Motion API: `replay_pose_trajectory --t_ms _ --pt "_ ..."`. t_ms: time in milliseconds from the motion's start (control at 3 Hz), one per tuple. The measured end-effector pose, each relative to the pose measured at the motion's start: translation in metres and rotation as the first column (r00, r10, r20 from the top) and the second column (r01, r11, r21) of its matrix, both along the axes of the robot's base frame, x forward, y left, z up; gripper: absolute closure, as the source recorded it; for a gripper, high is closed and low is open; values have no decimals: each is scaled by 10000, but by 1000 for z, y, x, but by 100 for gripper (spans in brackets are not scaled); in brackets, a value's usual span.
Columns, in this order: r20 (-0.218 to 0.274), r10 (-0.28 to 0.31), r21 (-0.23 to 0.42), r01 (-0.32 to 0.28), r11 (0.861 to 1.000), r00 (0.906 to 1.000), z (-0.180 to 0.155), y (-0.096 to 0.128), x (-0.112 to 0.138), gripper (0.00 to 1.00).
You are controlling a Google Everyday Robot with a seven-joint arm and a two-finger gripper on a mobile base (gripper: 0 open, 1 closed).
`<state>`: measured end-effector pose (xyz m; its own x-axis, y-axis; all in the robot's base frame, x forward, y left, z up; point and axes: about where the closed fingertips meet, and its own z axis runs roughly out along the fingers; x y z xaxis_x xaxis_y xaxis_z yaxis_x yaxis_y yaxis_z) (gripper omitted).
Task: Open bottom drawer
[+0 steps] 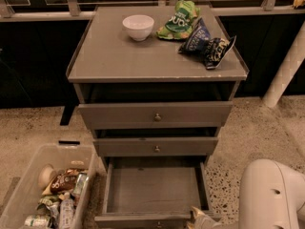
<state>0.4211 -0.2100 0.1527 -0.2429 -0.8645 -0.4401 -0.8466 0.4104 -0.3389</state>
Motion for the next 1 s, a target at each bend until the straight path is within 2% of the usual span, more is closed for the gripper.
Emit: replay_pose_trajectory --t_ms 333,667,1000 --pt "0 0 0 0 10000 10000 0 0 0 13" --pt "0 0 0 0 10000 10000 0 0 0 0" --pt "0 0 1 0 10000 10000 0 0 0 0"
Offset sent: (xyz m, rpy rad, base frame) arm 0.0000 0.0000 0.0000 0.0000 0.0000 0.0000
